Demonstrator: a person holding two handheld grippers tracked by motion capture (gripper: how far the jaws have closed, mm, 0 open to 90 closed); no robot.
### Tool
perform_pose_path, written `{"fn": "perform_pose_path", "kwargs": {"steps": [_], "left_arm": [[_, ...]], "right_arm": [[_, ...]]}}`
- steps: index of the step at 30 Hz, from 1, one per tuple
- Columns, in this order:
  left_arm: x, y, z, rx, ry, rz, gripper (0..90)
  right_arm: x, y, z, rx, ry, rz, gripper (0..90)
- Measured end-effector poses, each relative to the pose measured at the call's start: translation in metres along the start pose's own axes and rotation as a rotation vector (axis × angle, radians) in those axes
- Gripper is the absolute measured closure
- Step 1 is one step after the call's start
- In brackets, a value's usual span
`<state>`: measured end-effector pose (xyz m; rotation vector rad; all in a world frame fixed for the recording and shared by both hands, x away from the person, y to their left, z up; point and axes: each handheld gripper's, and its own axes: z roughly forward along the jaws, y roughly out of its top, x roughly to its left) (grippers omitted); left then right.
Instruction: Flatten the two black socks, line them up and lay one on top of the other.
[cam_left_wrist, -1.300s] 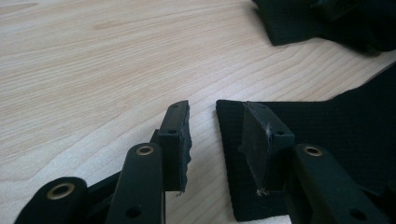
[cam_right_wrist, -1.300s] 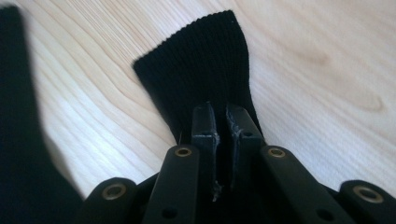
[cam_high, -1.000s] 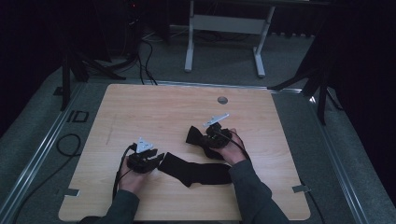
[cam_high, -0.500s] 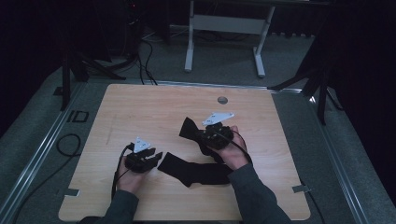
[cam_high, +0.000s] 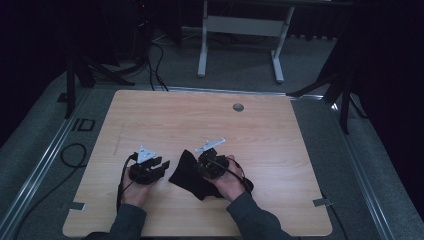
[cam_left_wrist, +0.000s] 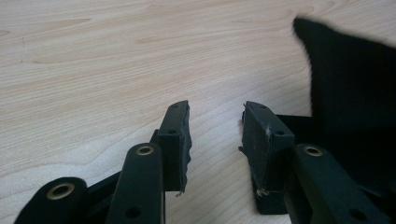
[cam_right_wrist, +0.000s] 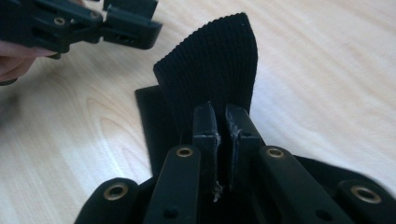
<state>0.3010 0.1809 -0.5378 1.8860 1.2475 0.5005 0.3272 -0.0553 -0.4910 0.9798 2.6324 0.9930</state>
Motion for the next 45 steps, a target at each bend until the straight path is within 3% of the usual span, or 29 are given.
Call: {"fn": "perform_pose_path", "kwargs": {"steps": [7,11,12,16,29,31,32,33,37,41,42,45], "left_arm": [[-0.001,-0.001,-0.002,-0.007,-0.010,-0.012,62.1],[-0.003,-0.001,-0.003,-0.005,-0.022,-0.004,62.3],[-0.004,-0.002,-0.002,-0.002,-0.031,-0.004,65.3],[-0.007,-0.002,-0.001,0.011,-0.047,0.005,71.5],[-0.030,-0.004,0.010,0.079,-0.129,0.108,85.7],[-0.034,-0.005,0.013,0.099,-0.130,0.127,86.5],[-0.037,-0.007,0.018,0.144,-0.111,0.154,87.8],[-0.037,-0.007,0.018,0.144,-0.111,0.154,88.9],[-0.040,-0.007,0.021,0.166,-0.099,0.167,89.5],[-0.038,-0.007,0.021,0.170,-0.105,0.160,89.5],[-0.039,-0.007,0.021,0.170,-0.104,0.160,89.5],[-0.039,-0.007,0.021,0.171,-0.104,0.160,89.5]], "right_arm": [[0.007,-0.006,0.019,0.029,0.049,0.044,83.5],[0.007,-0.008,0.021,0.034,0.051,0.051,83.5],[0.007,-0.013,0.031,0.047,0.075,0.083,83.2],[0.007,-0.015,0.037,0.059,0.093,0.085,82.8],[0.006,-0.023,0.049,0.080,0.092,0.092,81.9],[0.007,-0.023,0.050,0.082,0.094,0.086,81.1],[0.007,-0.023,0.050,0.081,0.107,0.071,77.8],[0.007,-0.023,0.050,0.081,0.107,0.071,77.8],[0.005,-0.026,0.040,0.033,0.129,0.074,63.0],[-0.002,-0.029,0.028,-0.008,0.120,0.098,60.1],[-0.012,-0.035,0.012,-0.041,0.091,0.117,60.3],[-0.021,-0.043,-0.003,-0.043,0.054,0.111,63.7]]}}
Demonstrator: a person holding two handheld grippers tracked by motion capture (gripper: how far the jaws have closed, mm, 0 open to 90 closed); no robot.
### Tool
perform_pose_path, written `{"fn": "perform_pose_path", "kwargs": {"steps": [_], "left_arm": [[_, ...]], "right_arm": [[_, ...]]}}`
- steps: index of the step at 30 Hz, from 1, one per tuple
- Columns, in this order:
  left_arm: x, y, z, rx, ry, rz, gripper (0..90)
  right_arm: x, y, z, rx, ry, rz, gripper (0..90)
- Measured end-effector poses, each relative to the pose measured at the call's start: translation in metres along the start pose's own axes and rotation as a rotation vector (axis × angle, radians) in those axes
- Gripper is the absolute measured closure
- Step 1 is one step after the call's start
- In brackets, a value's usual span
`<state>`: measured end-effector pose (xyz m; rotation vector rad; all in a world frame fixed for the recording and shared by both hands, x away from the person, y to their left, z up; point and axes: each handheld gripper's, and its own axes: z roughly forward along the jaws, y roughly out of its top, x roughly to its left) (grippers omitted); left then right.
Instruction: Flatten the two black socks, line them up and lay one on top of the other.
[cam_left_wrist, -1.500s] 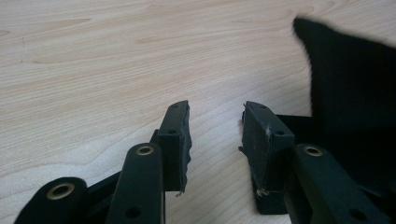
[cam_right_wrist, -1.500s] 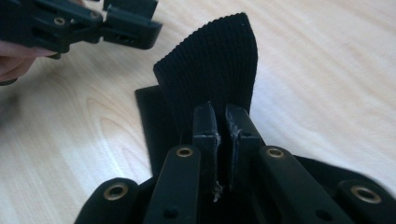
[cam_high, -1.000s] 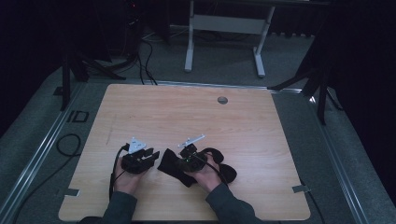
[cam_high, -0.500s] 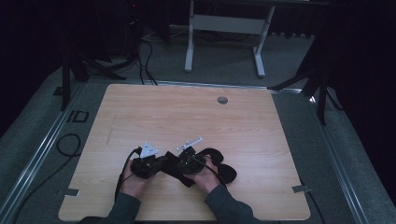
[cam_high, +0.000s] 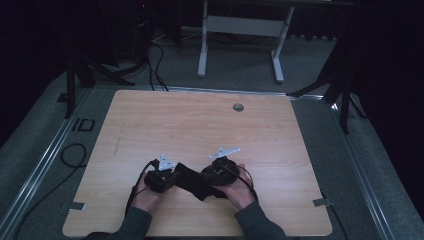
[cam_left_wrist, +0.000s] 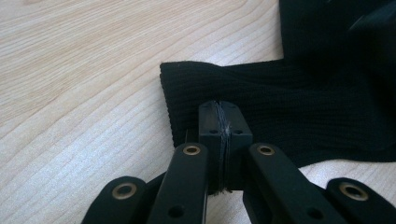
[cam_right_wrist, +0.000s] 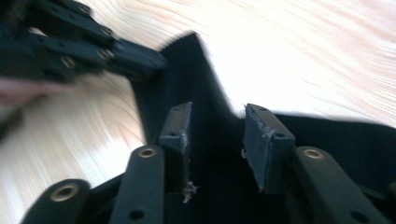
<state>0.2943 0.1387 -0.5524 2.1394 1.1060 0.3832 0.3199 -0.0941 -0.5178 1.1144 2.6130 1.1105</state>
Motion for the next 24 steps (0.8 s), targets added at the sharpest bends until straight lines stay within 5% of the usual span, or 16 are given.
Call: {"fn": "perform_pose_path", "kwargs": {"steps": [2,9,19,24], "left_arm": [[0.000,0.000,0.000,0.003,-0.001,-0.001,89.5],[-0.001,0.000,0.001,0.006,0.002,-0.004,89.6],[-0.007,0.001,0.004,0.001,0.002,-0.012,89.4],[-0.008,0.002,0.005,0.001,0.003,-0.012,89.4]], "right_arm": [[-0.010,-0.012,-0.015,0.035,-0.073,-0.023,68.2],[-0.031,-0.051,-0.025,0.140,-0.197,-0.036,74.8],[-0.064,-0.045,-0.016,0.071,-0.274,0.012,77.8],[-0.077,-0.033,-0.012,0.071,-0.267,0.039,75.3]]}}
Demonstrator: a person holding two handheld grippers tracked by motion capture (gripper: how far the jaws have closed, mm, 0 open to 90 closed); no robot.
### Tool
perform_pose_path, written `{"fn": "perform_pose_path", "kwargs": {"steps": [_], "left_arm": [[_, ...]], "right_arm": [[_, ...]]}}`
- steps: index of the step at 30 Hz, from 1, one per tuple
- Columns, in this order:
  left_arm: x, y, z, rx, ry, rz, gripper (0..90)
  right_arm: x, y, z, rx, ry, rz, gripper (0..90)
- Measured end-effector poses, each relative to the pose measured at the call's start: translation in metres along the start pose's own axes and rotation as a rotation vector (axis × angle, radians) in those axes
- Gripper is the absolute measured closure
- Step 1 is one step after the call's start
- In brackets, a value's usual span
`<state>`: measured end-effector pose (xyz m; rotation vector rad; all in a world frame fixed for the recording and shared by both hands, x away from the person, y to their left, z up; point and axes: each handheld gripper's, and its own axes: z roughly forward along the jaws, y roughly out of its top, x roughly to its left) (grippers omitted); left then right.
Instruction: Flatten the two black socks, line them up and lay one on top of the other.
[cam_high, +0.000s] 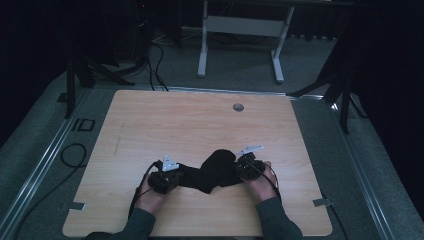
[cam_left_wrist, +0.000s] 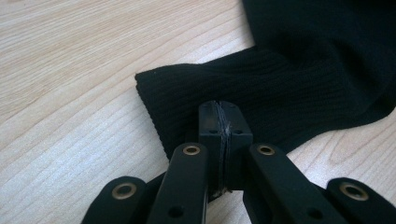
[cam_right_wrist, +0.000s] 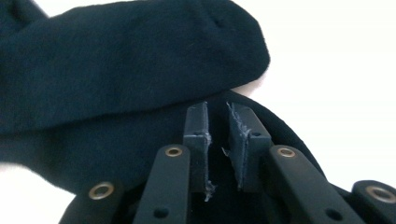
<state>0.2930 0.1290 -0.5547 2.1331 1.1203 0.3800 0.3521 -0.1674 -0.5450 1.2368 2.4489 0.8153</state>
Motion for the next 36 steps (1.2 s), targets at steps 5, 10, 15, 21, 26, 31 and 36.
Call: {"fn": "perform_pose_path", "kwargs": {"steps": [5,10,15,21,26,31,36], "left_arm": [[0.000,0.000,0.001,0.000,-0.002,-0.003,89.5],[-0.001,0.000,0.001,-0.003,0.002,-0.001,89.4],[-0.002,-0.001,0.001,-0.002,0.000,0.001,89.4],[-0.002,-0.001,0.001,-0.004,0.000,-0.001,89.4],[-0.002,-0.001,0.001,-0.008,-0.005,-0.006,89.4],[0.000,-0.001,0.001,-0.005,-0.013,-0.007,89.4],[0.001,0.000,0.001,-0.002,-0.022,-0.006,89.6]], "right_arm": [[-0.013,0.016,-0.005,-0.089,0.000,0.082,69.4],[-0.019,0.032,0.010,-0.066,-0.028,0.084,67.3],[-0.024,0.040,0.026,-0.012,-0.039,0.103,61.6],[-0.018,0.041,0.029,0.012,-0.073,0.054,86.0],[-0.013,0.038,0.012,-0.049,-0.068,0.071,86.9],[-0.008,0.033,-0.031,-0.117,-0.057,0.086,87.0],[-0.002,0.024,-0.057,-0.146,-0.058,0.078,87.1]]}}
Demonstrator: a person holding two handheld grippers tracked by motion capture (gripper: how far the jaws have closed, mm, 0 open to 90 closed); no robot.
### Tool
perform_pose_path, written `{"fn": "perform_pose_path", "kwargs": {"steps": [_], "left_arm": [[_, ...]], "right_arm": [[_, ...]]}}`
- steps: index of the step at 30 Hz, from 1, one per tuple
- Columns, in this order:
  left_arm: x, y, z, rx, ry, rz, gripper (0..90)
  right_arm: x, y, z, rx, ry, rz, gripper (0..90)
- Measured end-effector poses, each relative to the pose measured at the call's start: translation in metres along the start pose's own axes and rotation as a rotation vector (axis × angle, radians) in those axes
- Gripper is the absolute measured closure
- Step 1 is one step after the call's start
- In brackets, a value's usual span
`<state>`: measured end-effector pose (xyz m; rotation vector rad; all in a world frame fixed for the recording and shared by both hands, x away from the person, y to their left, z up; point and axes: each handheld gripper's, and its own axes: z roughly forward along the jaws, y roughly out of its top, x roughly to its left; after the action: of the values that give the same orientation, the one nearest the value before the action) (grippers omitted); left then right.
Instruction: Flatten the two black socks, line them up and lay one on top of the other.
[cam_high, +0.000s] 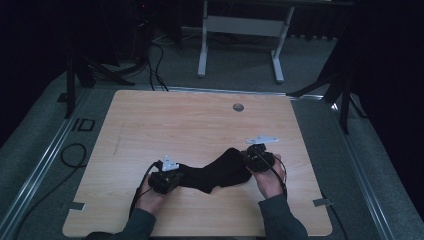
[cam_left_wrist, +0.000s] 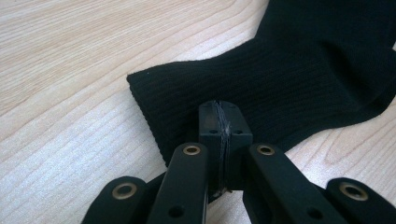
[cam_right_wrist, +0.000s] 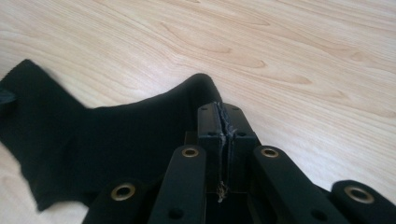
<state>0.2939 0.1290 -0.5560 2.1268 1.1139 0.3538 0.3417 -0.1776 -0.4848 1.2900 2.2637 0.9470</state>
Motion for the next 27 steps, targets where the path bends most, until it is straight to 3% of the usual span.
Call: {"fn": "perform_pose_path", "kwargs": {"steps": [8,11,14,21,27], "left_arm": [[0.002,0.001,0.000,0.008,-0.020,-0.006,89.6],[0.002,0.001,0.000,0.015,-0.020,0.000,89.7],[0.002,0.002,0.000,0.015,-0.018,0.002,89.7],[0.002,0.002,0.000,0.017,-0.020,0.010,89.7],[0.001,0.002,0.000,0.018,-0.008,0.021,89.7]], "right_arm": [[-0.009,-0.022,-0.012,0.013,0.001,0.045,87.2],[-0.017,-0.045,0.000,0.054,0.017,0.082,87.2],[-0.019,-0.055,0.011,0.086,0.024,0.085,87.1],[-0.020,-0.064,0.023,0.118,0.009,0.077,86.7],[-0.021,-0.065,0.024,0.114,0.012,0.081,86.4]]}}
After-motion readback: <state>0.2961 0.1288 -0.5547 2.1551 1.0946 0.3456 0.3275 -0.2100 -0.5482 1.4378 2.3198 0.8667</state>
